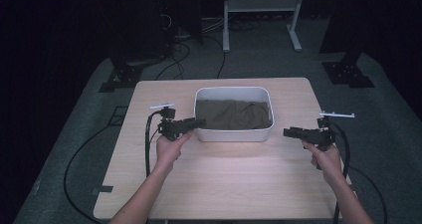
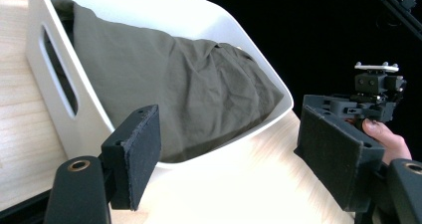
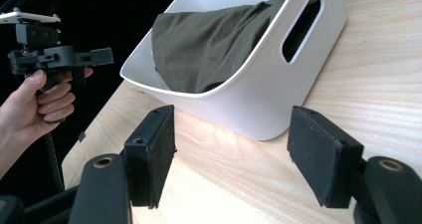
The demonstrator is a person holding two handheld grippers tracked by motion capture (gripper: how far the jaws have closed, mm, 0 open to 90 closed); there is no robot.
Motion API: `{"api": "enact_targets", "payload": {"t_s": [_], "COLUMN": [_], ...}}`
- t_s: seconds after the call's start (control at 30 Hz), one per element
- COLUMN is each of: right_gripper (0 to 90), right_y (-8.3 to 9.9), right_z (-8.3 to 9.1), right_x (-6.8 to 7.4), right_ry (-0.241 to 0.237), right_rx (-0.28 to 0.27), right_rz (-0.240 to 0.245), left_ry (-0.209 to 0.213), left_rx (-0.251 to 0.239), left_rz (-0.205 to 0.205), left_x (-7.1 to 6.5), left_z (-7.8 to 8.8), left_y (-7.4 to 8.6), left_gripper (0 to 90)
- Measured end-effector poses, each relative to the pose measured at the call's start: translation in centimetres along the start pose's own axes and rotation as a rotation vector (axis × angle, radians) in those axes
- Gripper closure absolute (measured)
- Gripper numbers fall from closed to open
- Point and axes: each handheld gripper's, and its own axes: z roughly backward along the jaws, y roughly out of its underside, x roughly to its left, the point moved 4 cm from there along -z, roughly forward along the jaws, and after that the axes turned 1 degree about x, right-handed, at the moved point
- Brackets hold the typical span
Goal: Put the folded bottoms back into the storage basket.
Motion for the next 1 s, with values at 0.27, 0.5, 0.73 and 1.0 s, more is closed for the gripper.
{"api": "enact_targets", "payload": {"t_s": [0.27, 0.5, 0.73, 1.0], "right_gripper": [34.2, 34.2, 34.2, 34.2], "right_y": [1.0, 2.0, 2.8, 3.8], "right_z": [0.5, 0.9, 1.4, 1.8], "right_x": [-0.2, -0.4, -0.7, -0.9], "right_ry": [-0.002, -0.008, -0.005, -0.006], "right_rx": [0.009, 0.007, 0.004, 0.0], "right_rz": [-0.004, -0.011, -0.018, -0.022], "left_ry": [0.012, 0.008, -0.006, -0.007], "left_rx": [-0.028, -0.028, -0.031, -0.04], "left_rz": [0.019, 0.02, 0.02, 0.024], "left_x": [0.3, 0.6, 1.0, 1.1], "left_z": [1.3, 2.0, 2.7, 3.4], "left_y": [1.1, 2.1, 3.1, 4.1], "left_gripper": [21.1, 19.9, 19.0, 18.9]}}
